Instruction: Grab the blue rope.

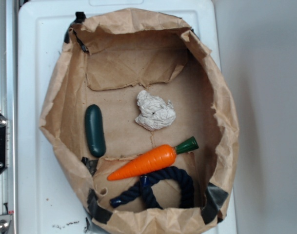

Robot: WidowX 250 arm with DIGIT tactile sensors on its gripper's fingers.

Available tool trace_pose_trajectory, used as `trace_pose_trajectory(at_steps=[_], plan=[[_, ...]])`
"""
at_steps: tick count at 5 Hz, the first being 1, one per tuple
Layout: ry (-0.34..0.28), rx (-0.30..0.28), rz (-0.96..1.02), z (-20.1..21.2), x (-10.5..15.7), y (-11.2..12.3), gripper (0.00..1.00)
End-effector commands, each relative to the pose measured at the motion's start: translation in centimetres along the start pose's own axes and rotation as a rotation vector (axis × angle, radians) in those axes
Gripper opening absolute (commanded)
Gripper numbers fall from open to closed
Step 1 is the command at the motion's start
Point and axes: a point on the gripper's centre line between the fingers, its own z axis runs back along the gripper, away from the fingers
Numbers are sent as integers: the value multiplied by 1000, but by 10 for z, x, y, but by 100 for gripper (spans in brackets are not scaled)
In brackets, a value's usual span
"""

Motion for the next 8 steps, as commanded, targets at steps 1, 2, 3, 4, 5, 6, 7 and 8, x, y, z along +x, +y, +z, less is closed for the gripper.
trace_pose_trajectory(at_steps=[1,2,3,4,5,6,7,8], plan=[[0,0,0,0,0,0,100],[8,-39,-9,-7,34,-7,100],[-51,-50,67,-19,72,-19,100],[-67,-82,36,-39,103,-22,100],[-99,-64,-64,-65,134,-23,100],[-102,-97,-221,-88,154,-25,100],[-56,-117,-171,-99,162,-21,100],[-56,-117,-171,-99,162,-21,100]])
